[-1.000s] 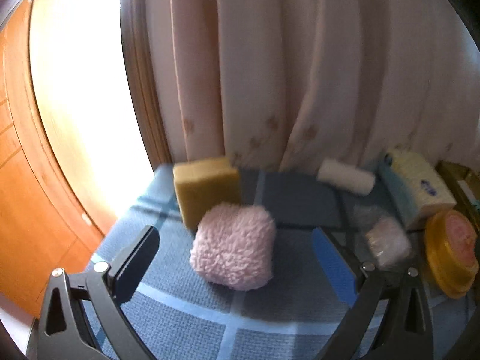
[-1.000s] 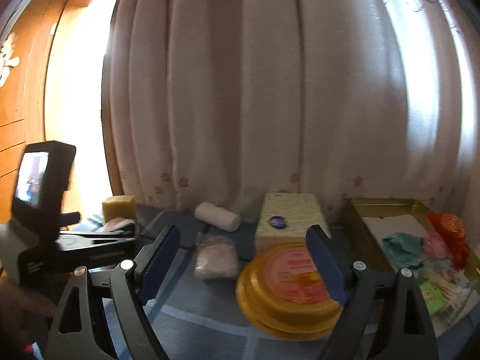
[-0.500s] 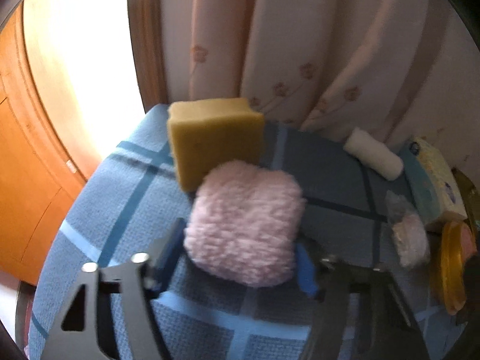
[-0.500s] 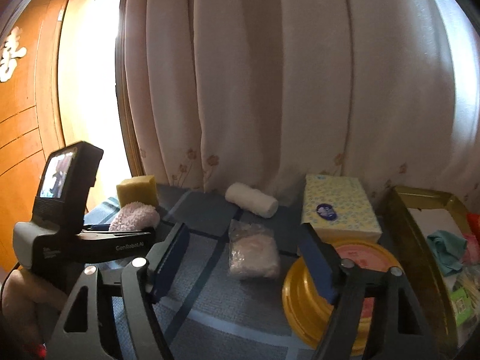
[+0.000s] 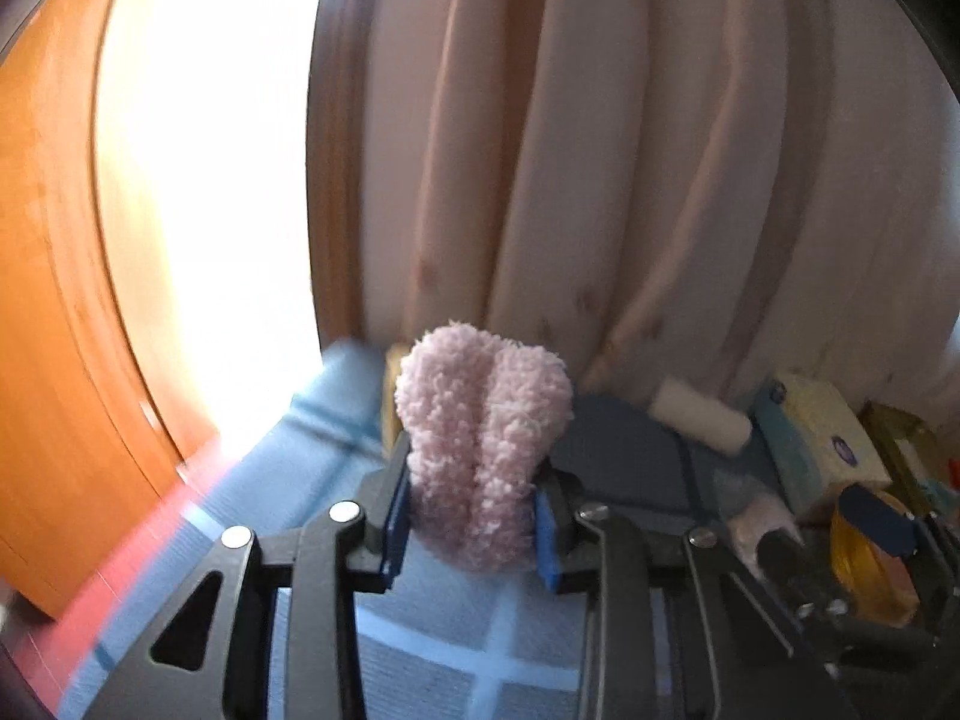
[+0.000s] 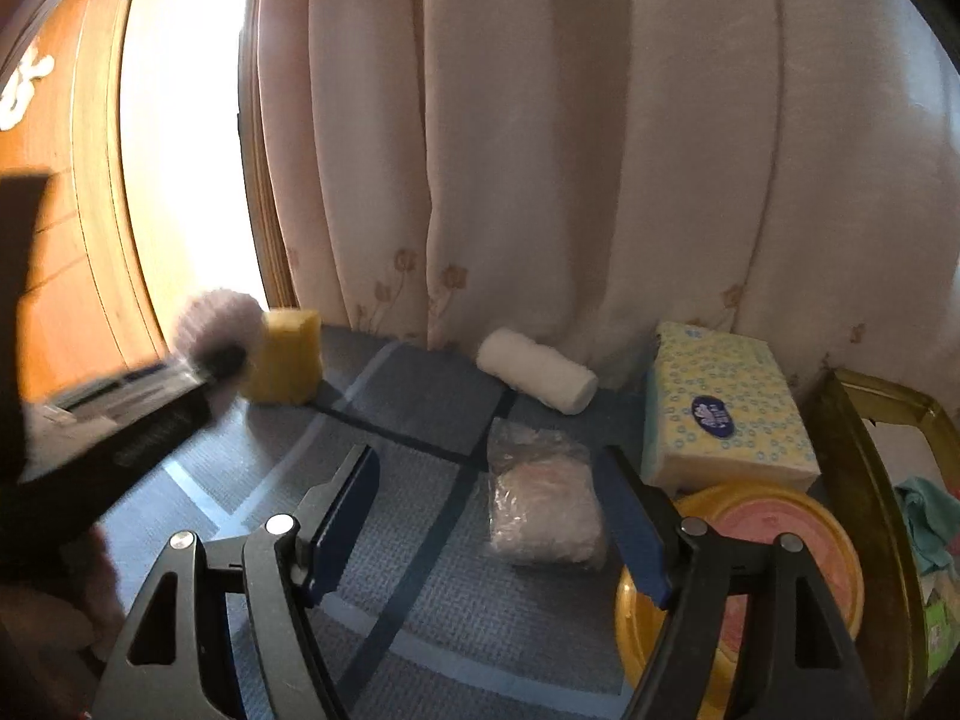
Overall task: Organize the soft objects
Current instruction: 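Grasp the clear plastic bag with the right tool while the left tool holds the pink puff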
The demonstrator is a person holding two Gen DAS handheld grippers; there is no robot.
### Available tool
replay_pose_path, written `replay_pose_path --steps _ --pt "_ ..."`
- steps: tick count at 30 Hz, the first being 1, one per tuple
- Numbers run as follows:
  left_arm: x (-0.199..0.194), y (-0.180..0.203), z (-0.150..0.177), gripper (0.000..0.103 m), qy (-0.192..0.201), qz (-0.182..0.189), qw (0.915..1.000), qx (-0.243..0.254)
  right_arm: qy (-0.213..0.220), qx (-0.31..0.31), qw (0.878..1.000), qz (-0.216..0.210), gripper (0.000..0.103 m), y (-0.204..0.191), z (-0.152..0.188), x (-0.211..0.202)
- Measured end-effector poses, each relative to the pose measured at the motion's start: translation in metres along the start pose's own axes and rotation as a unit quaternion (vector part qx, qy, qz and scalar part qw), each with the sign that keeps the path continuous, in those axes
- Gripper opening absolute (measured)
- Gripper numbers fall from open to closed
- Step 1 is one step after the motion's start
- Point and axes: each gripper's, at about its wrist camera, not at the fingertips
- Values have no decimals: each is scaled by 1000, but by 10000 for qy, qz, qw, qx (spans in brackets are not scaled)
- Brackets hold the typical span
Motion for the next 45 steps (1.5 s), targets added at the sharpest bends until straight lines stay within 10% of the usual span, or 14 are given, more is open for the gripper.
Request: replay_pose_path --steps 4,16,18,21,31,45 --pt "-17 -5 -5 33 460 -172 9988 -46 -412 -136 9990 90 59 -7 -1 19" --pt "-3 -17 -8 35 499 -353 9966 -549 -1358 -511 9861 808 57 -18 1 63" --pt "-4 -20 -7 35 520 -437 9959 -604 -1345 -496 9856 900 35 -14 1 67" --pt "-1 -23 -5 35 440 -461 9953 -723 -1332 -388 9867 847 32 -7 1 67" --pt "-8 -21 -9 35 473 -363 9965 -583 376 258 9949 -895 12 11 -1 -2" --pt "-12 -17 -4 35 602 -155 9973 -383 845 317 9894 -1140 12 11 8 -36"
Point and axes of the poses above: each gripper's, at about its wrist camera, not at the fingertips, and x roughly the way its jaws point, y to its right, z to its underside, and after that the axes turned 2 degrees about y, right-handed
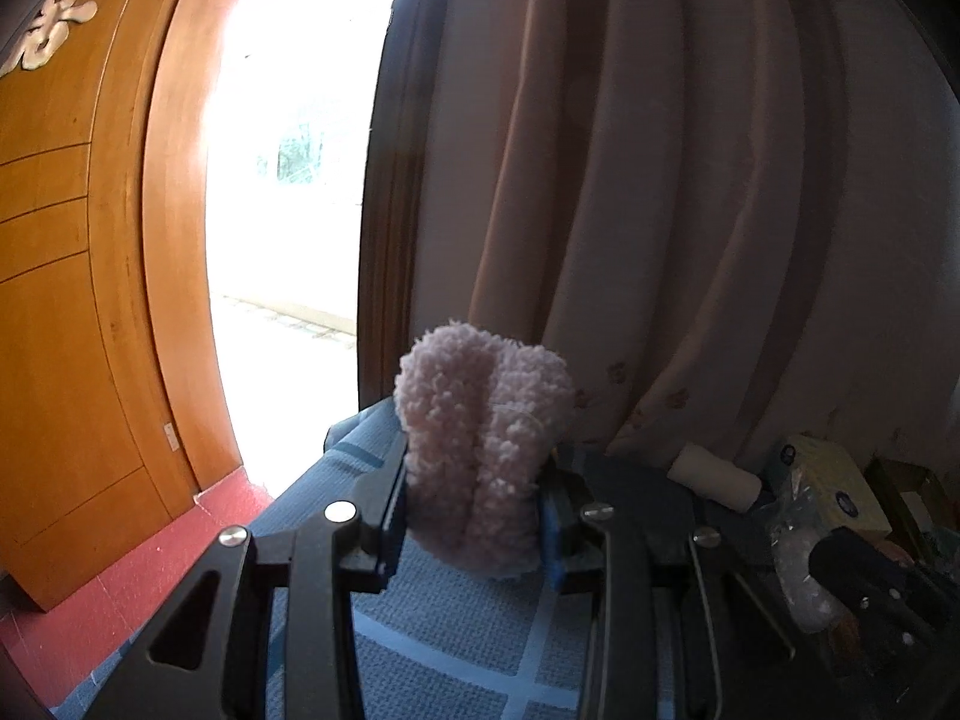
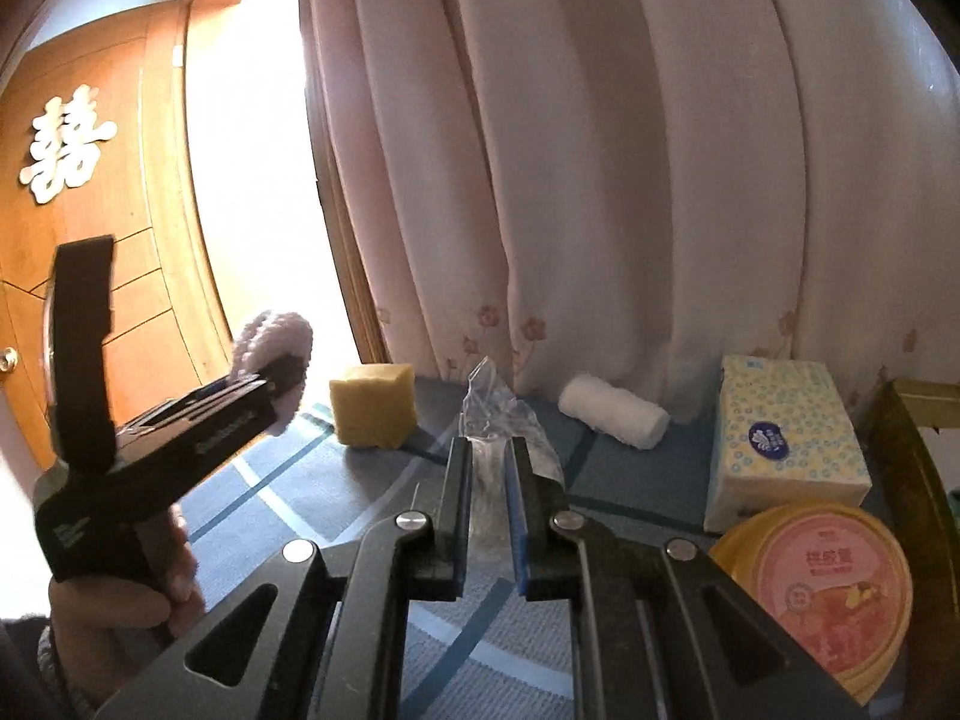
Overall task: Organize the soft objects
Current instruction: 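Grasp the clear plastic bag with the right tool while the left tool holds the pink puff, then carry the pink puff and clear bag toward the gold tray with both tools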
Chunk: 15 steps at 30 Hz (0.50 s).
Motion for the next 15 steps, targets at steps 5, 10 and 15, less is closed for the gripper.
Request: replay_pose_path --steps 5,10,15 --pt "-2 5 2 35 75 198 9997 106 251 -251 9991 243 12 -5 1 -18" --pt "-8 12 6 35 172 341 9991 205 517 -625 9947 627 12 -10 3 -35" --pt "-15 29 12 35 204 456 9977 460 628 -839 9903 909 12 -10 6 -45"
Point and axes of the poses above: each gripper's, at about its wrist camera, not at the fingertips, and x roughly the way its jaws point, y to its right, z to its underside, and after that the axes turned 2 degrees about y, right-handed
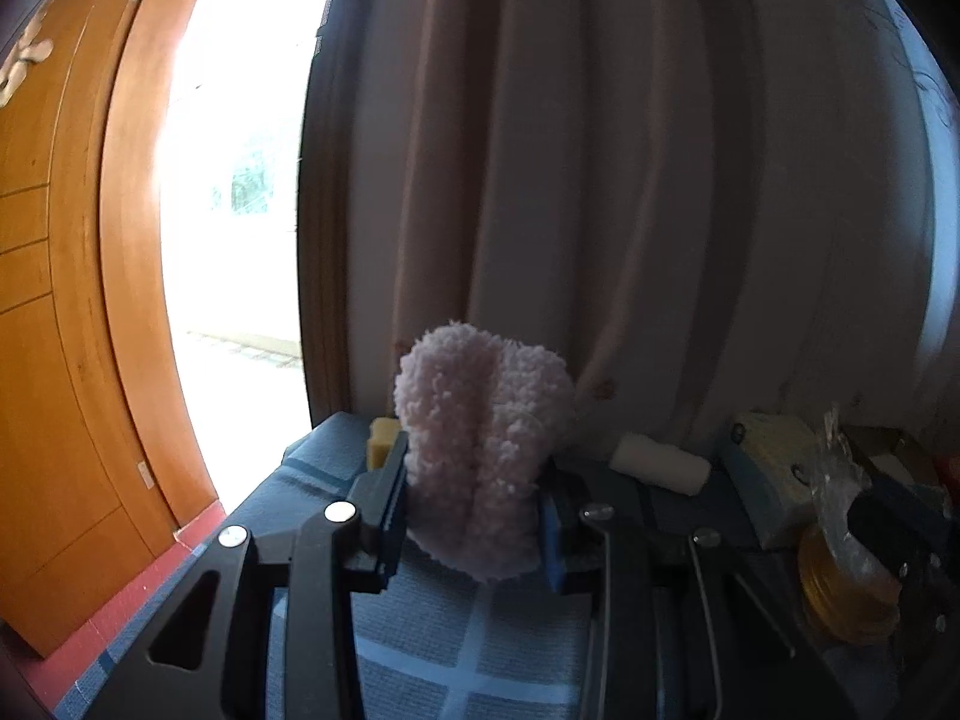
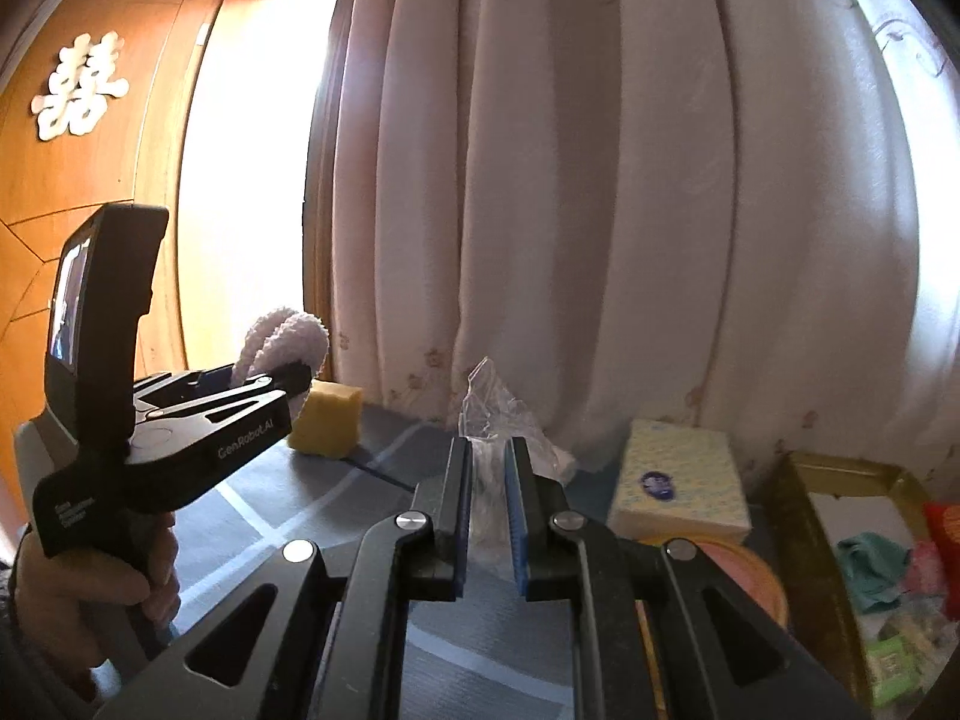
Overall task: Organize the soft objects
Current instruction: 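Carry the pink puff and clear bag toward the gold tray with both tools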
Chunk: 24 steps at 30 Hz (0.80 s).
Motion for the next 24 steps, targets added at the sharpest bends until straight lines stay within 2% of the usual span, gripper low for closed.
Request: replay_pose_path --steps 8,15,24 --pt "-12 26 7 35 122 1 9994 331 108 -179 9993 312 12 10 6 -13" --pt "-17 43 10 35 86 121 9994 299 145 -271 9984 473 12 20 11 -25" --pt "-26 69 17 35 51 344 9989 315 187 -74 9974 686 12 41 13 -36"
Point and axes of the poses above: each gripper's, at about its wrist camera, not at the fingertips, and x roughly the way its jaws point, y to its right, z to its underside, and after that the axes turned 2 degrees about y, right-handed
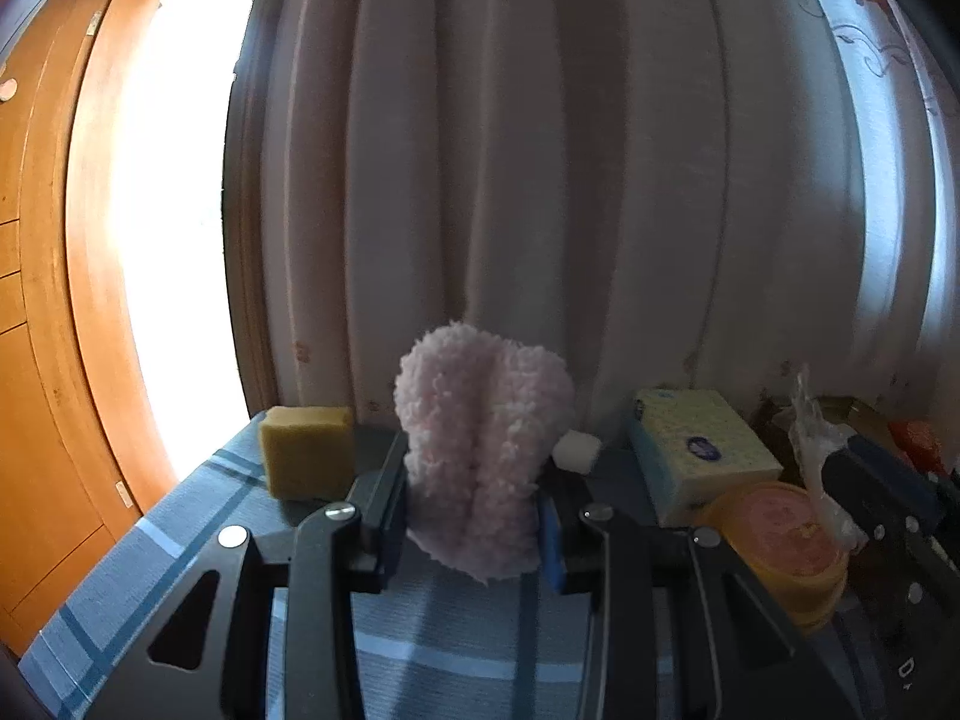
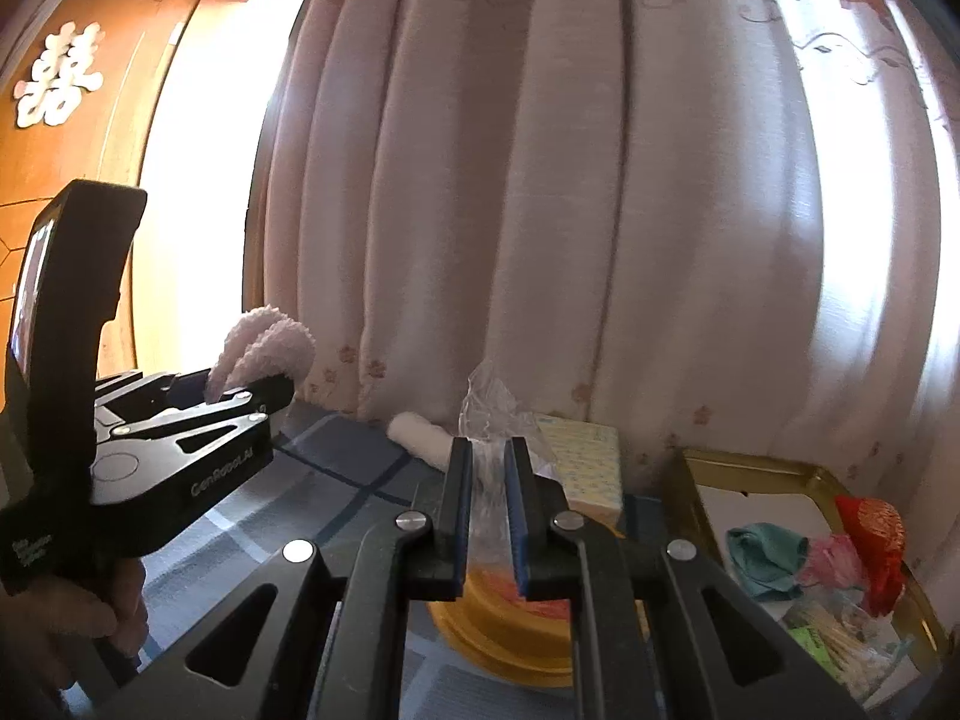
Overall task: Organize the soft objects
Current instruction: 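Carry the pink puff and clear bag toward the gold tray with both tools, then lower the pink puff into the tray with the left tool while the right releases the bag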
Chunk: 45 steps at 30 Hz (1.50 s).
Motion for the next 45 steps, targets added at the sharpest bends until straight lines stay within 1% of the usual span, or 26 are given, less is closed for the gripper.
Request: replay_pose_path --steps 14,18,26,31,35,41,45 --pt "-8 48 8 35 -32 496 9985 229 227 42 9982 547 12 34 8 -22" --pt "-10 64 7 35 -86 671 9975 189 299 24 9968 738 12 47 11 -27" --pt "-17 95 9 35 -50 909 9955 264 411 -16 9936 1054 12 71 15 -38" --pt "-18 120 9 35 -91 1129 9930 346 457 -7 9904 1303 12 93 19 -42" --pt "-20 140 7 35 -47 1298 9906 418 465 48 9878 1484 12 113 21 -46" --pt "-22 169 -1 35 22 1606 9860 442 429 106 9858 1623 12 135 21 -49" --pt "-19 190 -9 35 -15 1781 9830 454 392 144 9853 1654 13 153 15 -48"
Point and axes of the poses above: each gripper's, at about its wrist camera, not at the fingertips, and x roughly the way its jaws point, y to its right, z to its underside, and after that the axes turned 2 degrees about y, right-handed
